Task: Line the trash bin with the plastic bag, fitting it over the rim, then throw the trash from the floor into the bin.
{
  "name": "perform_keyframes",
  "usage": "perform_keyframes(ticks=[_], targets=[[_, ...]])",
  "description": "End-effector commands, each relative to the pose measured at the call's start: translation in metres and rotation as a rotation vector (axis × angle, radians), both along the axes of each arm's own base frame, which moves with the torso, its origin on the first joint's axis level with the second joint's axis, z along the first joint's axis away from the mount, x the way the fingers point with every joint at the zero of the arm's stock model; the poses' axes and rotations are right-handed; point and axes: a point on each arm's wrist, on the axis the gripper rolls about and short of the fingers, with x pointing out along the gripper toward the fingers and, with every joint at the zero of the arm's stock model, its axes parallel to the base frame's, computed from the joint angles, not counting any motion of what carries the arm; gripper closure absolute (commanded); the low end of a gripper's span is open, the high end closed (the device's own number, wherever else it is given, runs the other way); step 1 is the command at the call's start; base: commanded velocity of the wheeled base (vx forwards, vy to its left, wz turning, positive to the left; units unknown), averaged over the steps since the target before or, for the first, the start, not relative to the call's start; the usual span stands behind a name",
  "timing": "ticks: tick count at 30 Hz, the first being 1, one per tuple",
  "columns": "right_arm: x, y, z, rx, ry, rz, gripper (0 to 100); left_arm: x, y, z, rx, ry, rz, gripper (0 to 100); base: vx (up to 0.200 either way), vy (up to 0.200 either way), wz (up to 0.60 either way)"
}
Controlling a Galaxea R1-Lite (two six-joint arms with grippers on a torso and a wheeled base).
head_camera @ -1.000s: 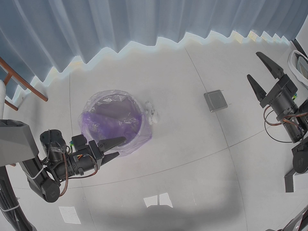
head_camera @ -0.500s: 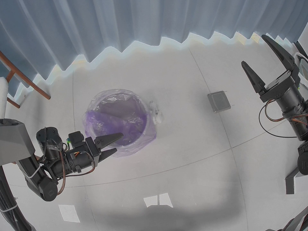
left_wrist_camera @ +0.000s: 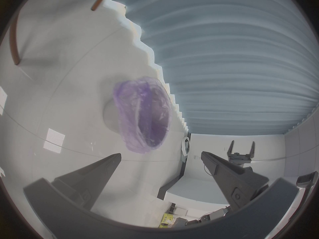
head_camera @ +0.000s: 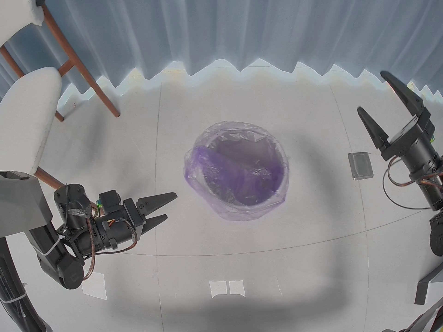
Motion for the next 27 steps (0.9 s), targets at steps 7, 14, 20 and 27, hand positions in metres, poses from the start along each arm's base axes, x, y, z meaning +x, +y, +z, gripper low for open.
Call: perform_keyframes(ticks=[7, 14, 20, 27], targets=[[0.03, -0.072, -0.09, -0.02, 0.386, -0.298, 0, 0.038, -0.016, -0.079, 0.081, 0.16, 0.094, 0, 0.0, 0.0, 0.0], [0.04, -0.079, -0.108, 0.034, 0.489, -0.304, 0, 0.08, -0.022, -0.063, -0.074, 0.111, 0.148, 0, 0.0, 0.0, 0.0], [0.058, -0.105, -0.126, 0.086, 0.55, -0.379, 0, 0.095, -0.021, -0.058, -0.121, 0.088, 0.15, 0, 0.0, 0.0, 0.0], [0.074, -0.11, -0.137, 0.08, 0.564, -0.391, 0, 0.116, -0.021, -0.064, -0.139, 0.047, 0.159, 0, 0.0, 0.0, 0.0]])
